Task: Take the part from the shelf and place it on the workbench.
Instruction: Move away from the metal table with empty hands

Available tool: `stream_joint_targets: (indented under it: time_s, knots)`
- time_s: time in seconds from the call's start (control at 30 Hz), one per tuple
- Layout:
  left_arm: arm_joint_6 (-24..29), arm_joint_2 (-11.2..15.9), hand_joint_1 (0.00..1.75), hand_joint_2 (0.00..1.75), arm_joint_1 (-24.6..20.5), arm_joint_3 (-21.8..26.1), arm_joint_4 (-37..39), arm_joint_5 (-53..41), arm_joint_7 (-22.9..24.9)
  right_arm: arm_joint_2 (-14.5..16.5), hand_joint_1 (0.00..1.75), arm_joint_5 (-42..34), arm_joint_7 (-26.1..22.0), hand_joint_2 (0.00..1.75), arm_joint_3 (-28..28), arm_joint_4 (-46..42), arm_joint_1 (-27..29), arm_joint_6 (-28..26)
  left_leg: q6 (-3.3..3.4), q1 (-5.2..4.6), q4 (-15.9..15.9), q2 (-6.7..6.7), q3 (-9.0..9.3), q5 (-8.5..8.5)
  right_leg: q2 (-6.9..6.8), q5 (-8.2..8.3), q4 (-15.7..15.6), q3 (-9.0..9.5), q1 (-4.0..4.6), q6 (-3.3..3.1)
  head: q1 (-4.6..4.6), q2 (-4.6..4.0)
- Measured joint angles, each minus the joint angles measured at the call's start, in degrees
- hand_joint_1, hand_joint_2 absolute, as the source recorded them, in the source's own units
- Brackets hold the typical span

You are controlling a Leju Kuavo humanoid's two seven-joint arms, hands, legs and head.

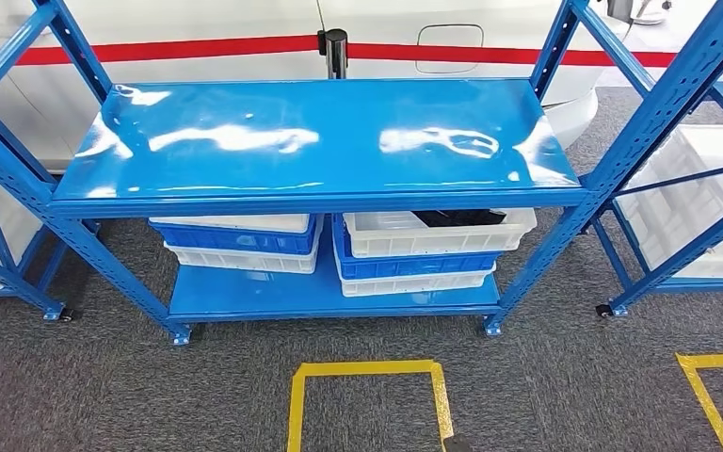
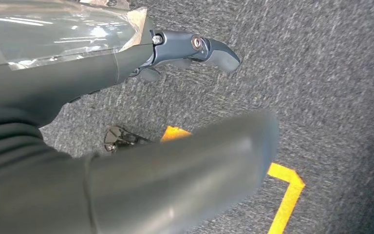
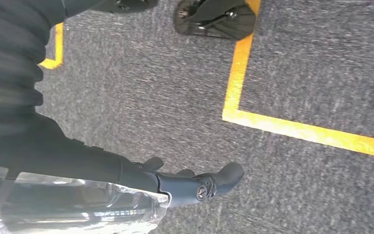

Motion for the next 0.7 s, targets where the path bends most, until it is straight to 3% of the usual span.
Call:
stream_joint_targets:
  time_s: [0.03,0.1,0.2,0.7]
  knots:
    - [0.01,0.01,0.00,1.75,0.00,0.00,0.01,0.02,0.05,-0.04,0.00,0.02,-0.02,1.75,-0.08,0.00,-0.03,0.00,-0.12,-0.22,0.07,-0.05,0.21,-0.28,0.02,1.56,-3.24,1.37,0.11,-0.34,-0.01,0.00]
    - [0.03,0.11,0.00,1.75,0.01,0.01,0.02,0.06,0.24,-0.05,0.00,0.10,-0.03,1.75,-0.17,0.00,-0.06,0.03,0.14,-0.54,0.27,-0.10,0.30,-0.78,0.08,2.89,-5.73,2.49,0.06,-1.03,-0.05,0.00]
    - [-0.08,0.22,0.00,1.75,0.07,0.01,0.01,0.08,0.43,0.01,0.00,0.30,0.00,1.75,-0.34,0.00,-0.10,0.09,0.57,-0.46,0.28,-0.09,0.38,-0.86,0.10,3.09,-5.90,2.63,0.07,-1.13,-0.05,0.00]
    - [-0.01,0.27,0.00,1.75,0.06,0.01,0.01,-0.03,1.91,0.02,0.00,-0.02,-0.25,1.75,-0.98,0.00,-0.15,-0.02,-0.43,-0.29,0.01,-0.08,0.48,-0.81,0.09,2.94,-5.86,2.61,0.38,-1.42,-0.01,0.00]
